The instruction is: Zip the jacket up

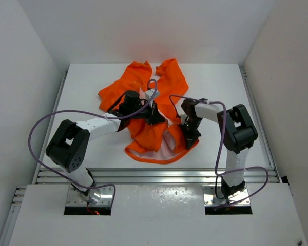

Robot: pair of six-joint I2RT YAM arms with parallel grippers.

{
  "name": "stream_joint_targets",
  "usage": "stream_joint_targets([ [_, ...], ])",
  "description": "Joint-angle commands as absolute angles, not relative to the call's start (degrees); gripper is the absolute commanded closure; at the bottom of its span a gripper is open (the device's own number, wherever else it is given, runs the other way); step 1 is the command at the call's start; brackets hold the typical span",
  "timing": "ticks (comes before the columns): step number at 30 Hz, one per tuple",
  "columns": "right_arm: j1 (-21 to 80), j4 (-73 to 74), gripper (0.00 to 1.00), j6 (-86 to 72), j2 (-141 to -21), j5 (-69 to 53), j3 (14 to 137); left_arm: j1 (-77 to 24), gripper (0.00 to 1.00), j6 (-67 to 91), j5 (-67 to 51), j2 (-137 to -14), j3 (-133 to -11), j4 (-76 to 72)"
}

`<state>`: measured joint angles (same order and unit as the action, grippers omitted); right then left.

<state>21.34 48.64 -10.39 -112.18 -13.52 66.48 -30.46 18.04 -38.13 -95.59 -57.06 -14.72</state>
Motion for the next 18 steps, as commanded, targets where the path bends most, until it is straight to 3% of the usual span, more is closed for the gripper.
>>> stream_joint_targets([
  [1, 22.50, 51.50, 1.00, -10.98, -113.90, -1.86, 71.36, -29.09, 1.00, 16.96, -38.41, -95.01, -58.36, -16.96],
  [7, 23.47, 43.27, 1.00, -15.55, -110.58, 9.04, 69.00, -28.56, 1.00, 17.48, -38.41, -95.01, -57.83, -18.10],
  [18, 18.38, 35.60, 1.00, -18.10, -113.81, 12.04, 75.05, -28.56, 1.00, 18.01, -39.02, -95.53, -57.22, -18.11],
])
